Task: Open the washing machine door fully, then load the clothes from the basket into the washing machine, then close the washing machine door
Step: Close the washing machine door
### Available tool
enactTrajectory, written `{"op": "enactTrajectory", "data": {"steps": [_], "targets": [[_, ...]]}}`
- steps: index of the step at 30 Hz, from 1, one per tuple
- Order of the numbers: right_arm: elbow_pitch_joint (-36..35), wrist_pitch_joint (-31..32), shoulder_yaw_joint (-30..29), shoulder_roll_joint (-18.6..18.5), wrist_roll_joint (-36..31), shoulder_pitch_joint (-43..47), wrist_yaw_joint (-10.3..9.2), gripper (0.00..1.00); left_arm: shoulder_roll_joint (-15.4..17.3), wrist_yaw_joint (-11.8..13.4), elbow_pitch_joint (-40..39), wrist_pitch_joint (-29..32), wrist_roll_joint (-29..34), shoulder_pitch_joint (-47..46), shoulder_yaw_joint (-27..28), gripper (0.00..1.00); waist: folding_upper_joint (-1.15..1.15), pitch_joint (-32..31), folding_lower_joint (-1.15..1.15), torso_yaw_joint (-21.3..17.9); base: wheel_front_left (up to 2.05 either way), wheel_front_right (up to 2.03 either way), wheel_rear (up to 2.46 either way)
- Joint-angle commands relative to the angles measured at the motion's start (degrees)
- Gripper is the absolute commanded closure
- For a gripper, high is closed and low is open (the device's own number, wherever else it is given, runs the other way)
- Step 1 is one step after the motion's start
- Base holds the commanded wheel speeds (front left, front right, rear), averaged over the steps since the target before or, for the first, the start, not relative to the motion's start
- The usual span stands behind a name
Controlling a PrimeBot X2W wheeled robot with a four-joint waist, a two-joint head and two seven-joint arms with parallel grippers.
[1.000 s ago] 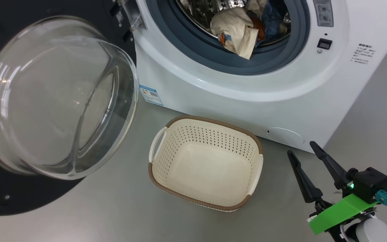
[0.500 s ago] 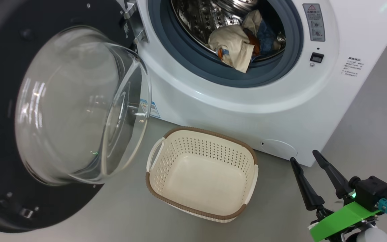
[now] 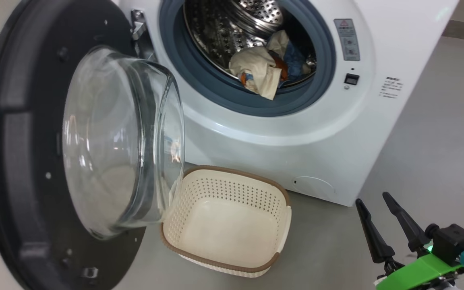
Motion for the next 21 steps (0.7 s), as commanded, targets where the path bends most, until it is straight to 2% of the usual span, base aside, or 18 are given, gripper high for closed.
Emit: {"op": "enactTrajectory", "data": {"steps": [1, 9, 21], "targets": [[-1.52, -0.28, 0.66, -0.17, 0.14, 0.71, 0.12, 0.00, 1.58, -0.19, -3.46, 0.53, -0.73, -1.01, 1.67, 1.00, 0.00, -1.02, 0.00, -1.87, 0.00, 0.00, 0.00], [-1.94, -0.28, -0.25, 0.95, -0.08, 1.94, 0.12, 0.00, -1.33, -0.19, -7.42, -0.43, 0.19, 0.20, 0.12, 1.00, 0.00, -2.38, 0.00, -7.43, 0.00, 0.00, 0.00], [-2.70, -0.28, -1.66, 1.22, -0.28, 2.52, 0.12, 0.00, -3.55, -0.19, -7.90, -3.07, 1.42, -0.49, 0.04, 1.00, 0.00, -1.89, 0.00, -15.38, 0.00, 0.00, 0.00]]}}
